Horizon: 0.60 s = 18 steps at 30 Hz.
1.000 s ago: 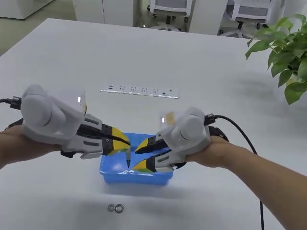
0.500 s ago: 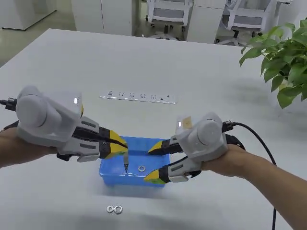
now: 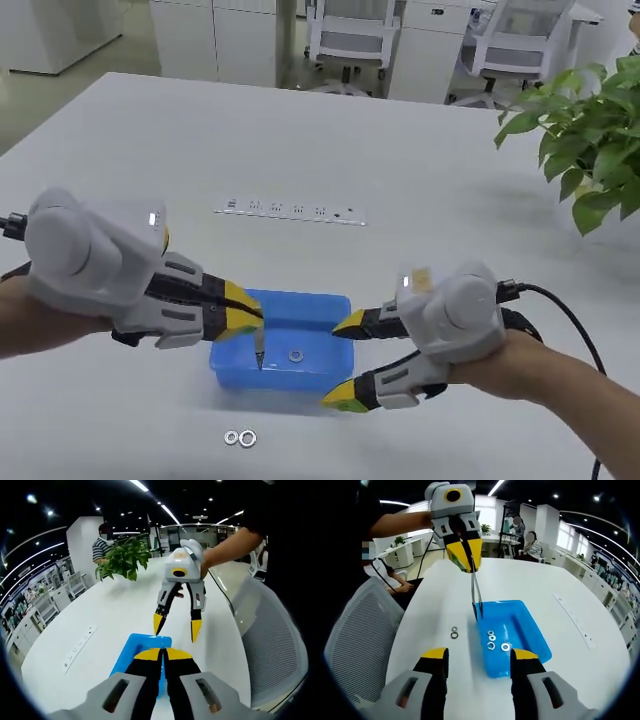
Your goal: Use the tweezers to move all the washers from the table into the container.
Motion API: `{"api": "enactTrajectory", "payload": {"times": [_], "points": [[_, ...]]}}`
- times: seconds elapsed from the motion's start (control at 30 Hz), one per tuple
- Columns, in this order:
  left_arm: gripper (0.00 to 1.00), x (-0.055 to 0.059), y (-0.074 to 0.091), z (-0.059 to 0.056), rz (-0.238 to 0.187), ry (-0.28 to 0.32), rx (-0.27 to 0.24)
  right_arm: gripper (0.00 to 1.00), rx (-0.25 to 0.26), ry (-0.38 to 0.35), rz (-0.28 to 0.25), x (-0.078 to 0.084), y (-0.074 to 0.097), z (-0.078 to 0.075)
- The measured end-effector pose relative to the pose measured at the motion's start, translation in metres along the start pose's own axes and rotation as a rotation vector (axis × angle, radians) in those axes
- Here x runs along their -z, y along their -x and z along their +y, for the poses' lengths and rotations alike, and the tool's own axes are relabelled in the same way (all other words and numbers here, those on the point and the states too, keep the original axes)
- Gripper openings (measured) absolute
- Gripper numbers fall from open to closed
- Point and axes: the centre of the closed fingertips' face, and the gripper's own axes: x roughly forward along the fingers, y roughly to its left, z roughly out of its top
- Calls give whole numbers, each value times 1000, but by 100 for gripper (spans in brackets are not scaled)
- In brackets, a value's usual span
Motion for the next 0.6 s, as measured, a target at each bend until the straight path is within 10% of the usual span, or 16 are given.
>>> {"api": "enactTrajectory", "payload": {"times": [0.6], "points": [[6,20,-3,-33,11,0,37,65,16,-30,-22,5,8,15]]}}
